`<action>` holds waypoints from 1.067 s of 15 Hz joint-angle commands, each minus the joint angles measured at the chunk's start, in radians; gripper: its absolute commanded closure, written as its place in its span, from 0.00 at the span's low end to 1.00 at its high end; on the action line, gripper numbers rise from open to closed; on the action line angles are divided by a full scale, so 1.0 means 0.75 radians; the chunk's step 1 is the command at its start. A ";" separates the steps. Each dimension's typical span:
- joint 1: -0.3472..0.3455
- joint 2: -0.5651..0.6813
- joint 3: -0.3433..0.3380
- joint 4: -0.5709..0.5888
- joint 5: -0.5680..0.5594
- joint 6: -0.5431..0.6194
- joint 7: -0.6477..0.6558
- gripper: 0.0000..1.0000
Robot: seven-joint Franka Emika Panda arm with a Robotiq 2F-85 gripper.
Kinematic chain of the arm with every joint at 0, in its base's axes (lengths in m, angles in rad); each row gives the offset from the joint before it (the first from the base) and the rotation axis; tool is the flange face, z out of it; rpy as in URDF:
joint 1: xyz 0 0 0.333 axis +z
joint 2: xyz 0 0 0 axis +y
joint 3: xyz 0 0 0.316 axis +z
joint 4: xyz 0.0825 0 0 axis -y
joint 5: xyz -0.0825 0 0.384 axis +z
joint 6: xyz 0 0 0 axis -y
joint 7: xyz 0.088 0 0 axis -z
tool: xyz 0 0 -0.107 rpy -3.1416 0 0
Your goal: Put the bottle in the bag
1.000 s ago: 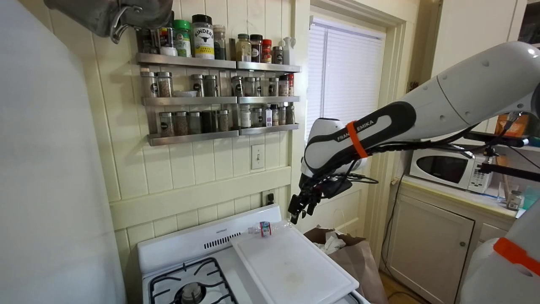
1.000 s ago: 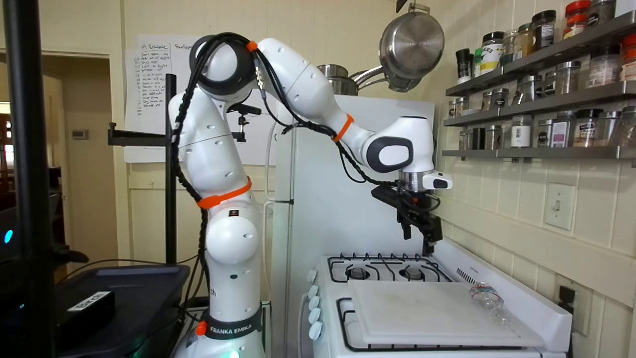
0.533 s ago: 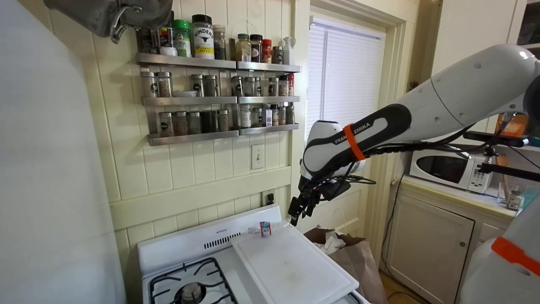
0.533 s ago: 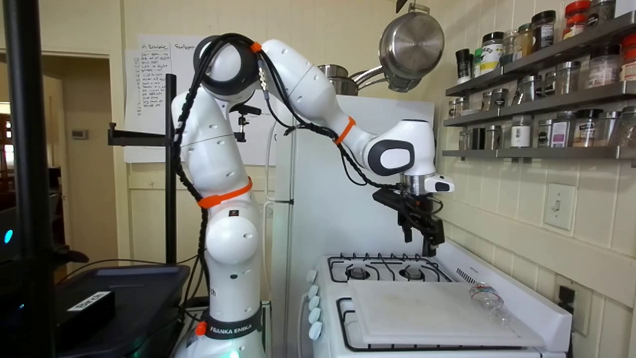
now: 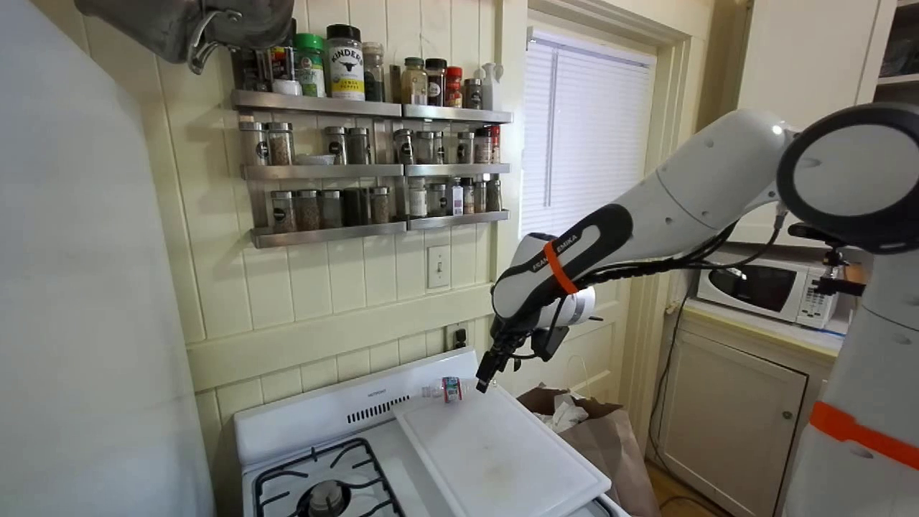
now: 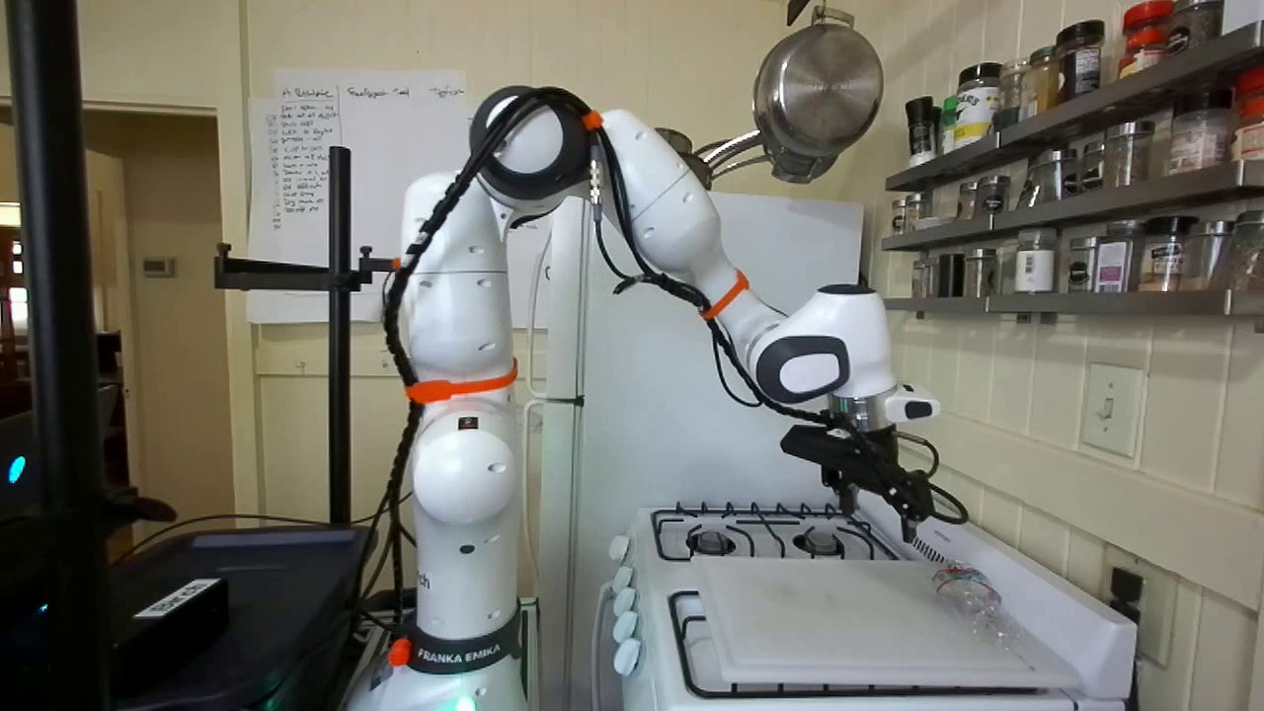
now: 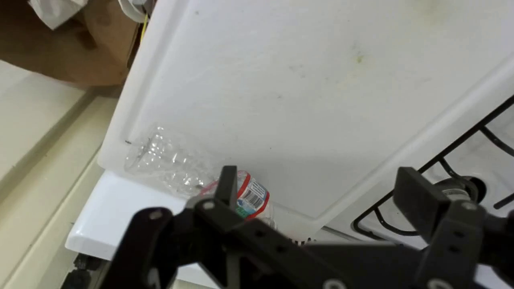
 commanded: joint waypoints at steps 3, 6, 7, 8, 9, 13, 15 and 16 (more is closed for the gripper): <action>-0.038 0.112 0.056 0.074 0.042 0.029 -0.131 0.00; -0.056 0.183 0.077 0.135 0.037 0.030 -0.151 0.00; -0.058 0.190 0.079 0.141 0.036 0.030 -0.152 0.00; -0.059 0.191 0.079 0.143 0.036 0.030 -0.153 0.00; -0.059 0.230 0.070 0.148 -0.045 0.128 -0.077 0.00; -0.100 0.323 0.092 0.184 -0.131 0.300 -0.102 0.00; -0.067 0.374 0.053 0.206 -0.145 0.354 -0.138 0.00; -0.065 0.398 0.047 0.216 -0.166 0.380 -0.135 0.00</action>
